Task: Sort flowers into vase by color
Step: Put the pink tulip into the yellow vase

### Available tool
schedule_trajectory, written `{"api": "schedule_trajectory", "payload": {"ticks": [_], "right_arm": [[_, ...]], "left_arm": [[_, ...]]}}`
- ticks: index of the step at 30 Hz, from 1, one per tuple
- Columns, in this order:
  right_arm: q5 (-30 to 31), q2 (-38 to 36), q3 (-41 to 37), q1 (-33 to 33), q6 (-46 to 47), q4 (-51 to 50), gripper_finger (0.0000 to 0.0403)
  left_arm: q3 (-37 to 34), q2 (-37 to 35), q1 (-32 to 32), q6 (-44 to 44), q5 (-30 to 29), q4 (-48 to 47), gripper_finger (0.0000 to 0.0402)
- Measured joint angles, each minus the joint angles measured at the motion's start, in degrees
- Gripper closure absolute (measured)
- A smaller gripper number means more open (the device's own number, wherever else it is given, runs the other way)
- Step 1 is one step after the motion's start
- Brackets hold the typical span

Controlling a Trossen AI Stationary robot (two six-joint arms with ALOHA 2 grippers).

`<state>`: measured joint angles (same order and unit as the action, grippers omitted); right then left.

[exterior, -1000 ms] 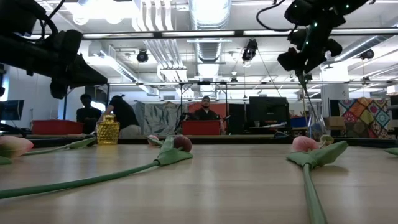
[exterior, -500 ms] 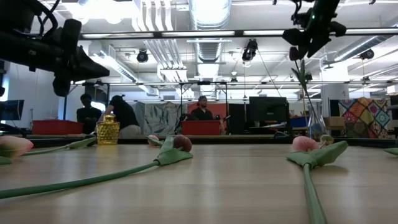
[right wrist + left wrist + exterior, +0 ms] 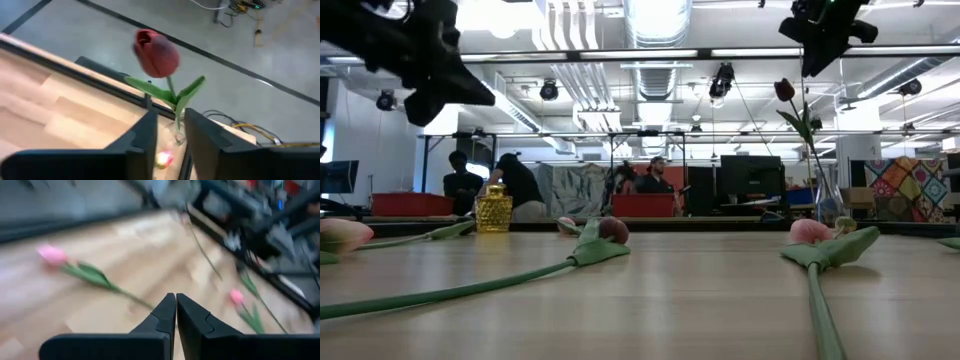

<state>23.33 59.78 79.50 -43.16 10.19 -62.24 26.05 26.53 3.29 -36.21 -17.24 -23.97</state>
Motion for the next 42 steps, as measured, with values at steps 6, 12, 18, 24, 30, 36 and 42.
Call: {"api": "schedule_trajectory", "payload": {"ticks": [6,12,18,24,30,36,42], "right_arm": [[-10.13,-0.10,1.92,0.13,-6.67,-0.36,0.0389],[-19.57,-0.92,4.67,0.13,-9.37,-2.37,0.0390],[-34.25,-3.72,5.21,0.13,-10.25,-2.60,0.0390],[-38.33,-4.45,4.88,0.10,-15.78,-2.39,0.0390],[-38.38,-2.88,4.86,0.11,-18.68,-1.31,0.0390],[-38.38,-1.10,4.86,0.11,-19.90,0.17,0.0390],[-38.38,-0.80,4.84,0.11,-20.10,1.25,0.0390]], "left_arm": [[13.37,11.43,-0.62,-9.34,10.63,-15.80,0.0402],[21.46,20.97,-7.55,-21.71,14.10,-21.95,0.0402],[23.06,29.45,-22.13,-40.50,11.97,-20.43,0.0402],[22.99,37.52,-37.42,-67.37,11.94,-20.59,0.0402],[22.97,44.89,-45.28,-87.88,11.25,-20.55,0.0390],[22.89,50.51,-44.05,-89.77,12.78,-23.16,0.0329],[18.71,52.28,-42.84,-91.53,13.80,-18.92,0.0261]]}}
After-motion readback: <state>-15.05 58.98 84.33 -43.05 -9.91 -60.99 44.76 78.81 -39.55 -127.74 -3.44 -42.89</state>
